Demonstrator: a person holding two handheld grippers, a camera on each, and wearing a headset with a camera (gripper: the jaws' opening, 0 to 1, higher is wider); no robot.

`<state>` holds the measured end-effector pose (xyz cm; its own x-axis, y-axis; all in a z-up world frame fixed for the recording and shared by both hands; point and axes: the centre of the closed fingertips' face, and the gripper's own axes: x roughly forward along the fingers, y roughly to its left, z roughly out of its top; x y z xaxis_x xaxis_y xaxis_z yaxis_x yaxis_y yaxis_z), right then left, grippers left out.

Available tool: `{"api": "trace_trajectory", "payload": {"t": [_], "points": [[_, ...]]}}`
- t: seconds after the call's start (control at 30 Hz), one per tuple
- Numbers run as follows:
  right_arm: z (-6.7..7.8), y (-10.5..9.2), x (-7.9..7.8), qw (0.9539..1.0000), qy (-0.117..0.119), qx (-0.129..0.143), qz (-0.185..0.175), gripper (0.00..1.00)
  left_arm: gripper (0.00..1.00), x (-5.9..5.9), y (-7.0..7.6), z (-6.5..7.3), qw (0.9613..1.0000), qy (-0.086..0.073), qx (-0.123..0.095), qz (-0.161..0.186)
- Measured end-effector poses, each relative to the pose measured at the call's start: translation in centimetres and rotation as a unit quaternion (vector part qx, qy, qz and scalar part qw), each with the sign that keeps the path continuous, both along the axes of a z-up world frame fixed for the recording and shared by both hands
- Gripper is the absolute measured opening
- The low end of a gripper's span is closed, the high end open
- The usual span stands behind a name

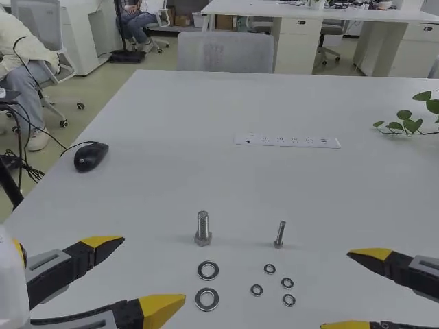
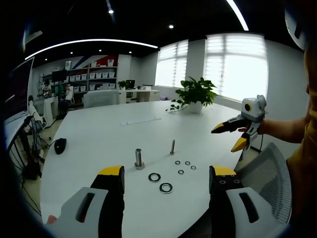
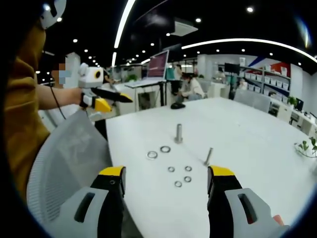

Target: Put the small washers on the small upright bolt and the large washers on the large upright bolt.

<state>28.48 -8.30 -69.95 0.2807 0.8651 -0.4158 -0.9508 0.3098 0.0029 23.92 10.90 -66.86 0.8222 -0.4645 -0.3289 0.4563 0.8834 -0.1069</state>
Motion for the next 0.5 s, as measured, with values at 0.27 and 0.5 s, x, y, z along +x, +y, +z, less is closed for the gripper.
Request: {"api": "trace_trajectory", "payload": {"t": [0.27, 0.5], "points": [[0.15, -0.53, -0.08, 1.0000, -0.004, 0.000, -0.003, 0.69, 0.69, -0.40, -0.21, 0.10, 1.0000, -0.001, 0.000, -0.001], [0.14, -0.87, -0.32, 1.0000, -0.005, -0.002, -0.006, 0.69, 0.69, -0.60, -0.41, 0.13, 1.0000, -0.001, 0.000, -0.003]]}}
